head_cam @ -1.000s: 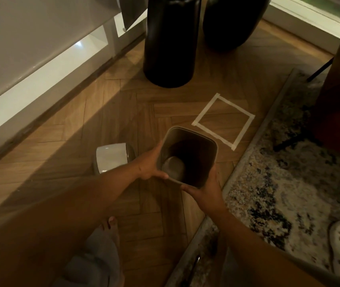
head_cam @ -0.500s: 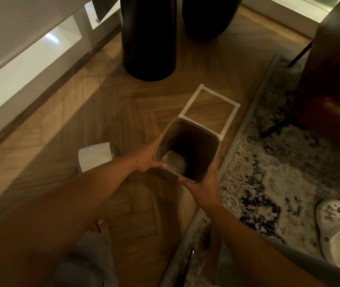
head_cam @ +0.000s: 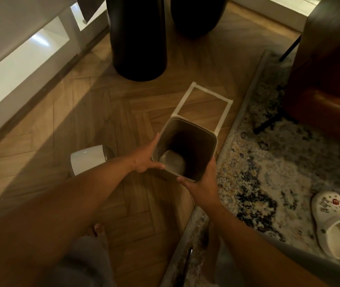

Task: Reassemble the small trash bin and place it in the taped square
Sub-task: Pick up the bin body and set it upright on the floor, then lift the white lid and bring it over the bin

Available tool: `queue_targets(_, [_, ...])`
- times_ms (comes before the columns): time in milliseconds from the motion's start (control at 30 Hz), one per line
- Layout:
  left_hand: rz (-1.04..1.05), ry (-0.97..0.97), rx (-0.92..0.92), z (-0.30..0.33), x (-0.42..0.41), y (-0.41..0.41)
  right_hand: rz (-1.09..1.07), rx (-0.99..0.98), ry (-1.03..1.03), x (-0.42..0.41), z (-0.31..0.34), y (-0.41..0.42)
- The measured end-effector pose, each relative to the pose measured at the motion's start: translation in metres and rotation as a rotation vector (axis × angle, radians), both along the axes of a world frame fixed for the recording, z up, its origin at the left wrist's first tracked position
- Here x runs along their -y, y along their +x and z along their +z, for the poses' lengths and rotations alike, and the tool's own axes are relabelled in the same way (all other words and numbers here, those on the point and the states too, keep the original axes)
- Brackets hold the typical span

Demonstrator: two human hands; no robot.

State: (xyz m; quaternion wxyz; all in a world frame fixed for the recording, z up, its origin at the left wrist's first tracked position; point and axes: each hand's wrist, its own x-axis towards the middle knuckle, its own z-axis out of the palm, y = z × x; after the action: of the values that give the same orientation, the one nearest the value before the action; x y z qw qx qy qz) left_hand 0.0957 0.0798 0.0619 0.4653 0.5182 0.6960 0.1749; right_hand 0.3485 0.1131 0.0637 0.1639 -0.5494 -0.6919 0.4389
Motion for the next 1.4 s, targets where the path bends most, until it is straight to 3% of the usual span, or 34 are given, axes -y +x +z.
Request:
queue_targets(433, [0.014, 0.079, 0.074, 0.008, 0.001, -0.001, 0.023, 0.061, 0.003, -0.001, 0.011, -0.002])
queue_targets(733, [0.173, 0.153, -0.12, 0.03, 0.034, -0.032, 0.109, 0.057, 0.229, -0.008, 0.06, -0.059])
queue_targets(1000, [0.547, 0.244, -0.135, 0.026, 0.103, -0.095, 0.332, -0.047, 0.248, 0.022, 0.086, -0.139])
queue_targets(1267, [0.914, 0.119, -0.045, -0.016, 0.166, -0.14, 0.484, 0.009, 0.173, 0.058, 0.036, -0.211])
queue_targets(1400, [0.967, 0.04, -0.027, -0.048, 0.194, -0.158, 0.547, 0.082, 0.133, 0.066, -0.003, -0.235])
